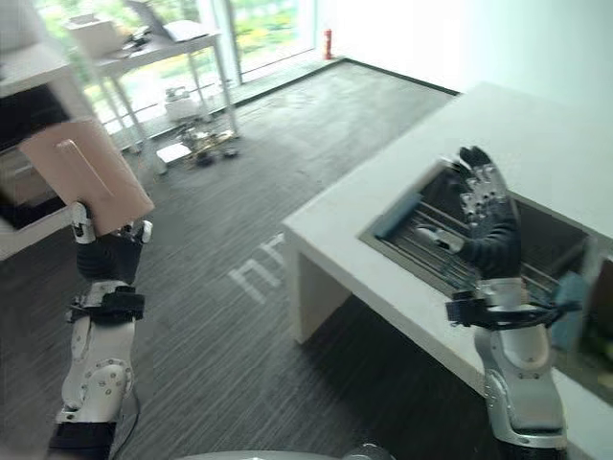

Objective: Place the dishes in the dishwasher.

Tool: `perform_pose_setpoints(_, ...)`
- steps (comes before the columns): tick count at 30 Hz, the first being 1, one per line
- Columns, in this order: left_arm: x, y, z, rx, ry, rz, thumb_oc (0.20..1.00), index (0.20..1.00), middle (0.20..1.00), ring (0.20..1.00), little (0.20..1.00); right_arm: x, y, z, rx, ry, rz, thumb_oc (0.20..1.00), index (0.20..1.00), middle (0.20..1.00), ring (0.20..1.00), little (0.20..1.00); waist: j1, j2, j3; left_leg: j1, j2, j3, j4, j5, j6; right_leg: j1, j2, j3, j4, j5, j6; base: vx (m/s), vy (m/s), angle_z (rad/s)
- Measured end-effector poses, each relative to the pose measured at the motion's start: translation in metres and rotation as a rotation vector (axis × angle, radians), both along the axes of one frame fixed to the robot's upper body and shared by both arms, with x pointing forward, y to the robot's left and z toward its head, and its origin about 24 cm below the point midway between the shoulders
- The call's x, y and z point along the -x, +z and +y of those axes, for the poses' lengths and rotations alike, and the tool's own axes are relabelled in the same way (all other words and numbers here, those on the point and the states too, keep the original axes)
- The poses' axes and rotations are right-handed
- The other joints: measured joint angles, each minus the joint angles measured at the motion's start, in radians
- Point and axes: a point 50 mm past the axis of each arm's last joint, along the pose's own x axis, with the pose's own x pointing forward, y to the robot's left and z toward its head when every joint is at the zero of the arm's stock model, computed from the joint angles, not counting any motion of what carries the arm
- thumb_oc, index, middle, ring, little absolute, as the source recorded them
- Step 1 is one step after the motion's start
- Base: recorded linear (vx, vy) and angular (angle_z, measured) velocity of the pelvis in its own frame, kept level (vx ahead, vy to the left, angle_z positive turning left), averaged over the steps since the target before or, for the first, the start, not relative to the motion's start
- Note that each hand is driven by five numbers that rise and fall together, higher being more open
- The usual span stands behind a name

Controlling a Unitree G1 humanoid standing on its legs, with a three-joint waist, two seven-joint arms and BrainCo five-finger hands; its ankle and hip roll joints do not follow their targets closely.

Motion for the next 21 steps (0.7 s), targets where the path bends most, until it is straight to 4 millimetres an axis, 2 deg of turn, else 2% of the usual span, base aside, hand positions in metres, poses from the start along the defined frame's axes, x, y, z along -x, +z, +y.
perform_pose_setpoints(1, 0.002, -0.001, 0.003, -0.006, 0.009, 0.011, 0.2, 0.2, 0.2, 0.2, 0.2, -0.001, 0.001, 0.001, 0.003, -0.005, -0.007, 1.0, 1.0, 1.0, 1.0, 1.0, 0.034, 0.004, -0.001, 0.003, -0.017, 0.005, 0.002, -0.011, 0.005, 0.0, -0.015, -0.016, 0.009, 0.005, -0.008, 0.03, 0.294, 0.63)
perform_pose_setpoints(2, 0.001, 0.002, 0.0, -0.005, -0.005, 0.01, 0.2, 0.2, 0.2, 0.2, 0.2, -0.001, 0.001, 0.0, 0.0, -0.024, -0.01, 1.0, 1.0, 1.0, 1.0, 1.0, 0.033, 0.019, 0.0, -0.001, -0.022, -0.021, -0.002, -0.012, 0.005, 0.002, -0.027, -0.004, 0.04, 0.016, -0.017, 0.11, 0.23, 0.54)
perform_pose_setpoints(3, 0.0, 0.005, -0.004, -0.005, -0.022, 0.002, 0.2, 0.2, 0.2, 0.2, 0.2, -0.001, 0.001, -0.001, 0.002, -0.035, -0.005, 1.0, 1.0, 1.0, 1.0, 1.0, 0.022, 0.027, 0.004, 0.002, -0.024, -0.058, -0.002, -0.012, 0.008, -0.006, -0.036, 0.028, 0.088, 0.02, -0.023, 0.12, 0.182, 0.94)
perform_pose_setpoints(4, -0.002, 0.006, -0.007, -0.005, -0.037, 0.002, 0.2, 0.2, 0.2, 0.2, 0.2, -0.002, 0.001, -0.001, 0.004, -0.038, 0.003, 1.0, 1.0, 1.0, 1.0, 1.0, 0.003, 0.04, 0.007, 0.014, -0.018, -0.099, -0.003, -0.011, 0.021, -0.034, -0.037, 0.111, 0.174, 0.006, -0.023, 0.12, 0.139, 1.12)
perform_pose_setpoints(5, -0.004, 0.005, -0.01, 0.002, -0.049, 0.004, 0.2, 0.2, 0.2, 0.2, 0.2, 0.0, -0.002, -0.003, 0.002, -0.05, 0.016, 1.0, 1.0, 1.0, 1.0, 1.0, -0.023, 0.059, 0.011, 0.019, 0.004, -0.159, -0.008, -0.008, 0.035, -0.042, 0.045, 0.289, 0.181, -0.091, -0.014, 0.09, 0.104, 1.32)
perform_pose_setpoints(6, -0.006, 0.007, -0.013, 0.004, -0.059, -0.004, 0.2, 0.2, 0.2, 0.2, 0.2, 0.001, -0.004, -0.005, 0.003, -0.059, 0.026, 1.0, 1.0, 1.0, 1.0, 1.0, -0.043, 0.062, 0.012, 0.017, 0.017, -0.198, -0.012, 0.001, 0.034, -0.042, 0.126, 0.426, 0.176, -0.144, -0.006, 0.07, 0.058, 1.45)
perform_pose_setpoints(7, -0.009, 0.008, -0.018, -0.002, -0.08, -0.006, 0.2, 0.2, 0.2, 0.2, 0.2, 0.003, -0.005, -0.008, 0.007, -0.069, 0.034, 1.0, 1.0, 1.0, 1.0, 1.0, -0.065, 0.056, 0.013, 0.017, 0.022, -0.258, -0.019, 0.008, 0.03, -0.051, 0.219, 0.552, 0.18, -0.196, -0.009, 0.04, 0.029, 1.8)
perform_pose_setpoints(8, -0.009, 0.006, -0.023, -0.007, -0.102, 0.003, 0.2, 0.2, 0.2, 0.2, 0.2, 0.009, -0.009, -0.017, 0.016, -0.102, 0.06, 1.0, 1.0, 1.0, 1.0, 1.0, -0.09, 0.036, 0.005, 0.011, 0.02, -0.31, -0.021, 0.013, 0.026, -0.07, 0.335, 0.678, 0.167, -0.227, -0.014, -0.01, -0.031, 1.4)
perform_pose_setpoints(9, -0.007, 0.006, -0.022, -0.011, -0.101, 0.005, 0.2, 0.2, 0.2, 0.2, 0.2, 0.01, -0.01, -0.016, 0.018, -0.096, 0.064, 1.0, 1.0, 1.0, 1.0, 1.0, -0.088, 0.028, 0.002, 0.014, 0.009, -0.319, -0.025, 0.012, 0.025, -0.08, 0.349, 0.684, 0.133, -0.218, -0.023, -0.03, -0.06, 1.02)
perform_pose_setpoints(10, -0.005, 0.005, -0.022, -0.009, -0.097, 0.005, 0.2, 0.2, 0.2, 0.2, 0.2, 0.01, -0.01, -0.017, 0.015, -0.089, 0.066, 1.0, 1.0, 1.0, 1.0, 1.0, -0.088, 0.017, 0.002, 0.019, -0.008, -0.334, -0.034, 0.013, 0.023, -0.083, 0.35, 0.665, 0.093, -0.181, -0.039, -0.04, -0.066, 0.53)
perform_pose_setpoints(11, -0.005, 0.002, -0.026, -0.002, -0.106, 0.014, 0.2, 0.2, 0.2, 0.2, 0.2, 0.013, -0.013, -0.019, 0.005, -0.083, 0.077, 1.0, 1.0, 1.0, 1.0, 1.0, -0.096, 0.006, -0.008, 0.011, -0.03, -0.367, -0.032, 0.012, 0.016, -0.059, 0.333, 0.649, 0.04, -0.184, -0.081, -0.03, -0.122, 0.61)
perform_pose_setpoints(13, -0.003, 0.004, -0.032, -0.007, -0.129, 0.002, 0.2, 0.2, 0.2, 0.2, 0.2, 0.011, -0.014, -0.017, 0.0, -0.062, 0.082, 1.0, 1.0, 1.0, 1.0, 1.0, -0.085, 0.031, -0.001, -0.011, -0.024, -0.385, -0.031, 0.016, -0.001, -0.044, 0.326, 0.622, -0.021, -0.166, -0.104, -0.03, -0.187, 0.46)
perform_pose_setpoints(16, -0.001, 0.002, -0.036, -0.003, -0.15, 0.006, 0.2, 0.2, 0.2, 0.2, 0.2, 0.008, -0.013, -0.011, -0.003, -0.033, 0.074, 1.0, 1.0, 1.0, 1.0, 1.0, -0.08, 0.035, -0.001, -0.011, -0.01, -0.388, -0.03, 0.025, -0.015, 0.013, 0.334, 0.548, -0.091, -0.144, -0.123, 0.01, -0.215, 0.59)
perform_pose_setpoints(17, 0.005, 0.0, -0.032, -0.009, -0.145, 0.005, 0.2, 0.2, 0.2, 0.2, 0.2, 0.005, -0.005, -0.008, -0.006, -0.02, 0.034, 1.0, 1.0, 1.0, 1.0, 1.0, -0.039, 0.022, 0.005, 0.004, 0.007, -0.386, -0.038, 0.028, -0.027, 0.055, 0.35, 0.517, -0.149, -0.122, -0.149, 0.02, -0.188, 0.89)
perform_pose_setpoints(19, 0.009, -0.002, -0.028, -0.008, -0.14, 0.007, 0.2, 0.2, 0.2, 0.2, 0.2, 0.0, -0.001, -0.001, -0.001, 0.005, 0.017, 1.0, 1.0, 1.0, 1.0, 1.0, -0.012, 0.019, 0.008, 0.004, 0.022, -0.387, -0.056, 0.032, -0.06, 0.077, 0.36, 0.488, -0.172, -0.115, -0.156, -0.03, -0.094, 0.48)
perform_pose_setpoints(20, 0.009, -0.002, -0.028, -0.004, -0.151, 0.0, 0.2, 0.2, 0.2, 0.2, 0.2, -0.001, 0.001, -0.001, 0.009, 0.007, 0.013, 1.0, 1.0, 1.0, 1.0, 1.0, -0.007, 0.017, 0.009, -0.005, 0.031, -0.374, -0.055, 0.032, -0.068, 0.079, 0.362, 0.473, -0.172, -0.115, -0.158, -0.07, -0.002, 0.73)
perform_pose_setpoints(21, 0.008, 0.001, -0.031, 0.006, -0.179, -0.019, 0.2, 0.2, 0.2, 0.2, 0.2, -0.001, 0.002, -0.002, 0.023, 0.004, 0.012, 1.0, 1.0, 1.0, 1.0, 1.0, -0.021, 0.006, 0.017, -0.033, 0.061, -0.264, -0.023, 0.008, -0.091, 0.08, 0.354, 0.425, -0.172, -0.118, -0.17, -0.08, -0.005, 1.07)
